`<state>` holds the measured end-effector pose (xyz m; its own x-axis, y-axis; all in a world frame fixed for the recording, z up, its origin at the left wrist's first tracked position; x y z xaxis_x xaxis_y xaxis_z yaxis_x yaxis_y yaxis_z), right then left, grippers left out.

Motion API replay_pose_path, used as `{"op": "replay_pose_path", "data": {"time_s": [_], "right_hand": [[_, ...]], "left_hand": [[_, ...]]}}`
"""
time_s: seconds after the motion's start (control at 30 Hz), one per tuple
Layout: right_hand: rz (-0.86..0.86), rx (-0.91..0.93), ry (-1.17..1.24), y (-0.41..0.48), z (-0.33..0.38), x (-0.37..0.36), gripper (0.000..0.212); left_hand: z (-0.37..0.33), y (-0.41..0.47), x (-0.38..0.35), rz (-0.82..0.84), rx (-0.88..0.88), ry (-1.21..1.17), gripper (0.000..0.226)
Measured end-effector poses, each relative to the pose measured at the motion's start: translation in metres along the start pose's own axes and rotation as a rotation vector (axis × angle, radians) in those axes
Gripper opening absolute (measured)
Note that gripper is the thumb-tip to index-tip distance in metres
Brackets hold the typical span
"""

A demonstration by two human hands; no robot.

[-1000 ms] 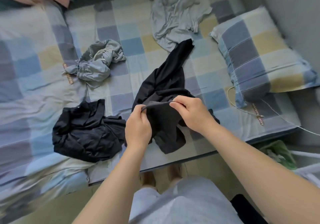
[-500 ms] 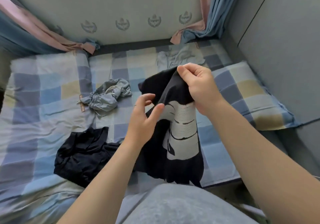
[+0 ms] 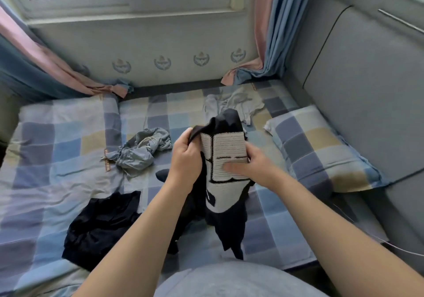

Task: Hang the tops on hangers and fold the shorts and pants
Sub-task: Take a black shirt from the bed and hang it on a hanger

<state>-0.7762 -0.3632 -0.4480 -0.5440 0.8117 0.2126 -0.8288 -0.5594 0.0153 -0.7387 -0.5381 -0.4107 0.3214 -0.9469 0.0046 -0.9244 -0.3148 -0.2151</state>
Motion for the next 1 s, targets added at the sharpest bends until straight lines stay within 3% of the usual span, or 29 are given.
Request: {"op": "replay_pose_path", "data": {"time_s": [0.07, 0.2, 0.33, 0.43, 0.5, 0.6, 0.73, 0.8, 0.9, 1.0], "right_hand": [[-0.023, -0.023, -0.106, -0.006, -0.017, 0.000, 0.041], [-0.179, 0.137, -0.313, -0.011, -0.008, 0.007, 0.023], [-0.206, 0.100, -0.395, -0.001, 0.014, 0.006, 0.028], [-0.386, -0.037, -0.109, 0.014, 0.025, 0.013, 0.036], [-0.460, -0.122, 0.064, 0.020, 0.032, 0.015, 0.031], [-0.502, -0.133, 0.307, 0.027, 0.047, 0.011, 0.019], [-0.467, -0.098, 0.569, 0.030, 0.068, 0.003, 0.012], [-0.453, -0.087, 0.676, 0.030, 0.077, 0.003, 0.012], [-0.464, -0.054, 0.758, 0.028, 0.084, 0.010, 0.017], [-0.474, -0.023, 0.671, 0.018, 0.078, 0.031, 0.025]], "left_hand": [[0.001, 0.003, 0.003, -0.014, 0.015, -0.022, 0.031], [0.014, 0.017, 0.017, -0.099, 0.136, -0.024, 0.025], [0.017, 0.033, 0.030, -0.192, 0.161, 0.182, 0.015], [0.009, 0.018, 0.031, -0.228, 0.019, 0.290, 0.012], [0.012, -0.005, 0.018, -0.119, -0.069, 0.345, 0.017], [0.040, -0.036, -0.017, 0.170, 0.049, 0.436, 0.038], [0.071, -0.047, -0.053, 0.241, 0.240, 0.484, 0.071], [0.074, -0.038, -0.062, 0.217, 0.280, 0.436, 0.055], [0.066, -0.024, -0.063, 0.157, 0.269, 0.398, 0.008], [0.063, -0.019, -0.053, 0.104, 0.309, 0.257, 0.021]]}}
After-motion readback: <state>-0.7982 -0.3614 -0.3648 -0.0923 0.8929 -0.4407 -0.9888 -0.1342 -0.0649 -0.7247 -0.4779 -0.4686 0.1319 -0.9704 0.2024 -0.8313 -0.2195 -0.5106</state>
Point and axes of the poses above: each hand's wrist, its own y-axis towards the middle knuckle, its own x-axis out of the back of the hand, z = x × y, the point moved 6 cm from there along y, towards the middle knuckle, and after that the axes turned 13 degrees about x, right-handed, at the moved point
